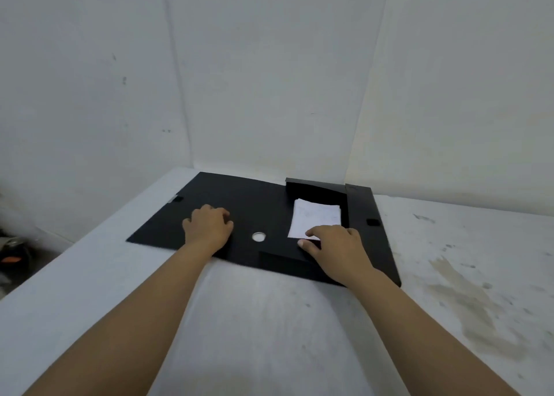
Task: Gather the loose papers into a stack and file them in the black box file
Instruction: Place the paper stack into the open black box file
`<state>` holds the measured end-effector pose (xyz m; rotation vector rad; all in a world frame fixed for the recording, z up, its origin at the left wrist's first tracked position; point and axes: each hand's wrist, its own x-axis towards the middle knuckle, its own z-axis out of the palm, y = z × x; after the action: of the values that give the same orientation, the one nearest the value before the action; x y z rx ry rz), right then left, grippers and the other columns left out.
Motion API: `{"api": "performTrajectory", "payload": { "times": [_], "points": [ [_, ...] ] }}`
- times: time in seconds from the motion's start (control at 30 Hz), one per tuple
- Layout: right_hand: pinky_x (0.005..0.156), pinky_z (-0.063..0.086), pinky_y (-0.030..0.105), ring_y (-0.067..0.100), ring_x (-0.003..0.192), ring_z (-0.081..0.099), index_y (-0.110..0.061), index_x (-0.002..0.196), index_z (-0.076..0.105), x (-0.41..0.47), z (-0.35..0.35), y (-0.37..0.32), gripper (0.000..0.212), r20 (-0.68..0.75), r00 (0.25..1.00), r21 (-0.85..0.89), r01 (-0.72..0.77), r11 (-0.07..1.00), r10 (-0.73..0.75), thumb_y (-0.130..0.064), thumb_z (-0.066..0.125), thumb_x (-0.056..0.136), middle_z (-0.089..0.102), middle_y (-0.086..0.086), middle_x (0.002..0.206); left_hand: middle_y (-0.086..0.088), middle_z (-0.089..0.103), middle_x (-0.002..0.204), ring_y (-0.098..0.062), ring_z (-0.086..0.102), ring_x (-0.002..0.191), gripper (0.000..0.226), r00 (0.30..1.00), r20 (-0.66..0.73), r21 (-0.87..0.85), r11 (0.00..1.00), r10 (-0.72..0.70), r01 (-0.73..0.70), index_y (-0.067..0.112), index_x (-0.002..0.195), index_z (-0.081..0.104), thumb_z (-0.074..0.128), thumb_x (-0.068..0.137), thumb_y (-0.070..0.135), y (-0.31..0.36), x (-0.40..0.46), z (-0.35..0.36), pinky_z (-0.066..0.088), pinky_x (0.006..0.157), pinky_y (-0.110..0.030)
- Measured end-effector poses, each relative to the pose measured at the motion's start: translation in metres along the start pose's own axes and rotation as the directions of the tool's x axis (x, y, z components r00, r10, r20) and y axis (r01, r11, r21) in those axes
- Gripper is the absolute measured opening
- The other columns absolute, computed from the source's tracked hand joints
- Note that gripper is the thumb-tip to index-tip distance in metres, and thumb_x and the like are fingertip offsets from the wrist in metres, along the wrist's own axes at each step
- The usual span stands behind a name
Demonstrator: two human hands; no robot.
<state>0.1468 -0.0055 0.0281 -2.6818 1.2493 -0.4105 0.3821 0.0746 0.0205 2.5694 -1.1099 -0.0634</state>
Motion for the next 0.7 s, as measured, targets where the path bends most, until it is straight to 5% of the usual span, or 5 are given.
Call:
{"api": "performTrajectory", "payload": {
  "times": [0.23,0.43,0.57,0.7],
  "points": [
    [0.114,0.019,0.043,0.016,0.138,0.034,-0.031,0.141,0.035,-0.027,0.019,-0.025,0.046,0.002,0.999,-0.063,0.037,0.997,-0.037,-0.045,0.030,0.098,0.040,-0.005,0.149,-0.023,0.029,0.149,-0.045,0.024,0.137,0.080,0.940,0.026,0.130,0.934,-0.339,0.333,0.014,0.139,0.036,0.037,0.083,0.070,-0.062,-0.017,-0.006,0.020,0.114,-0.053],
    [0.116,0.015,0.043,0.014,0.140,0.031,-0.034,0.141,0.035,-0.028,0.026,-0.026,0.044,0.032,0.999,-0.079,0.002,0.997,0.001,-0.042,0.023,0.100,0.038,-0.008,0.150,-0.025,0.008,0.157,-0.043,0.006,0.145,0.120,0.896,0.054,0.042,0.897,-0.441,0.439,0.018,0.152,0.006,0.046,0.062,0.086,-0.074,-0.014,-0.007,0.011,0.117,-0.051],
    [0.114,0.018,0.042,0.013,0.136,0.037,-0.034,0.140,0.038,-0.027,0.028,-0.026,0.044,0.021,1.000,-0.104,0.003,0.995,-0.001,-0.043,0.022,0.099,0.044,-0.009,0.146,-0.019,0.033,0.144,-0.036,0.027,0.135,0.120,0.898,0.045,0.071,0.898,-0.438,0.434,0.020,0.145,0.023,0.050,0.050,0.090,-0.079,-0.008,-0.010,0.024,0.107,-0.050],
    [0.113,0.019,0.042,0.013,0.133,0.040,-0.034,0.139,0.039,-0.026,0.029,-0.026,0.044,0.029,1.000,-0.113,-0.002,0.994,0.005,-0.043,0.023,0.099,0.047,-0.010,0.144,-0.016,0.038,0.134,-0.032,0.030,0.128,0.114,0.906,0.032,0.033,0.907,-0.422,0.421,0.027,0.143,0.025,0.042,0.051,0.092,-0.084,-0.002,-0.011,0.026,0.102,-0.050]
  ]
}}
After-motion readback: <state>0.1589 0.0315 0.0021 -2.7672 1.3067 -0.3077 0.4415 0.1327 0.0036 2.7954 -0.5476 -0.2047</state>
